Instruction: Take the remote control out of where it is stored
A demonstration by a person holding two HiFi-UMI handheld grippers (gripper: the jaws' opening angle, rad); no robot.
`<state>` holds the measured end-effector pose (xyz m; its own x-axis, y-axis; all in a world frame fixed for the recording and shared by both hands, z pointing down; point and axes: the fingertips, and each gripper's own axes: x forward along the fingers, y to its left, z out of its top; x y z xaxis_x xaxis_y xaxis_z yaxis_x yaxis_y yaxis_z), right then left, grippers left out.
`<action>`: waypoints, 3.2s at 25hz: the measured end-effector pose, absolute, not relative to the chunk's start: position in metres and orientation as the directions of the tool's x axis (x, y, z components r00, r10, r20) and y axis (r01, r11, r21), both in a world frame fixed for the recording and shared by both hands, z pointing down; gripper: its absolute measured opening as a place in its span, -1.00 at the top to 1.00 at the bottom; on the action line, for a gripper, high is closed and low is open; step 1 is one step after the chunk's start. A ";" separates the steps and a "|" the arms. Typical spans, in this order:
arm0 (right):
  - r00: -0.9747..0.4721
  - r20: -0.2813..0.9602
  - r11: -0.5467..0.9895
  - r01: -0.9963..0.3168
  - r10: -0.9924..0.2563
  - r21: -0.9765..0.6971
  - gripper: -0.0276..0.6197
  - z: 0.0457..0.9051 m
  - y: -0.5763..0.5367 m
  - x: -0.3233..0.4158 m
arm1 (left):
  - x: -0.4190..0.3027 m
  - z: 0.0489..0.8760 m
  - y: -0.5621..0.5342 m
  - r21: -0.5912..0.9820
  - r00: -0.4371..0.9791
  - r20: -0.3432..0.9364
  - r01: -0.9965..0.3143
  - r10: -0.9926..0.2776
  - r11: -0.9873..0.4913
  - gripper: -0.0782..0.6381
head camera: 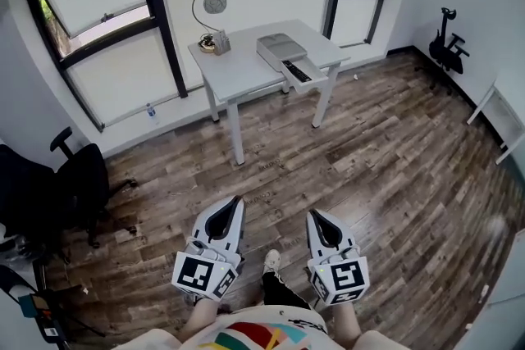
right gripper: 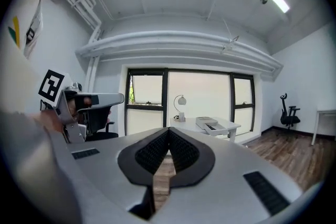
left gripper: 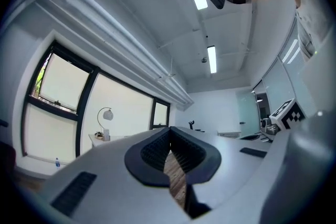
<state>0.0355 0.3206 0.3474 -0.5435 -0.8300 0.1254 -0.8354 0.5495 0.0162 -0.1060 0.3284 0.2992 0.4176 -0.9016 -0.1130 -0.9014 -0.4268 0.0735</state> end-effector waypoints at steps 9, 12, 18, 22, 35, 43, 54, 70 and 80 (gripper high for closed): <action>-0.544 0.121 0.541 -0.839 -0.831 -0.054 0.91 0.349 0.225 0.039 | -0.125 0.298 0.233 -0.003 0.365 -0.051 -0.931 -0.930 -0.365 0.76; -0.495 0.191 0.502 -0.865 -0.847 -0.018 0.91 0.366 0.200 0.057 | -0.124 0.295 0.210 -0.006 0.373 -0.052 -0.928 -0.926 -0.373 0.76; -0.434 0.224 0.437 -0.899 -0.873 -0.038 0.91 0.376 0.162 0.092 | -0.099 0.298 0.153 -0.046 0.423 -0.025 -0.906 -0.906 -0.422 0.76; -0.408 0.201 0.406 -0.912 -0.891 -0.051 0.91 0.370 0.135 0.108 | -0.084 0.274 0.121 -0.090 0.446 -0.084 -0.894 -0.891 -0.439 0.76; -0.405 0.151 0.414 -0.909 -0.902 0.037 0.91 0.356 0.085 0.102 | -0.084 0.272 0.066 -0.093 0.425 -0.111 -0.904 -0.898 -0.417 0.76; -0.338 0.136 0.358 -0.919 -0.931 0.166 0.91 0.352 0.026 0.121 | -0.101 0.279 -0.017 -0.093 0.364 -0.116 -0.930 -0.924 -0.355 0.76; -0.331 0.161 0.354 -0.925 -0.930 0.140 0.91 0.344 -0.090 0.133 | -0.090 0.290 -0.129 -0.086 0.382 -0.076 -0.923 -0.921 -0.375 0.76; -0.381 0.213 0.418 -0.892 -0.900 0.171 0.91 0.340 -0.228 0.101 | -0.118 0.319 -0.263 0.022 0.333 -0.035 -0.943 -0.942 -0.333 0.76; -0.426 0.235 0.464 -0.875 -0.874 0.138 0.91 0.350 -0.283 0.073 | -0.115 0.322 -0.318 0.013 0.371 -0.002 -0.928 -0.928 -0.371 0.76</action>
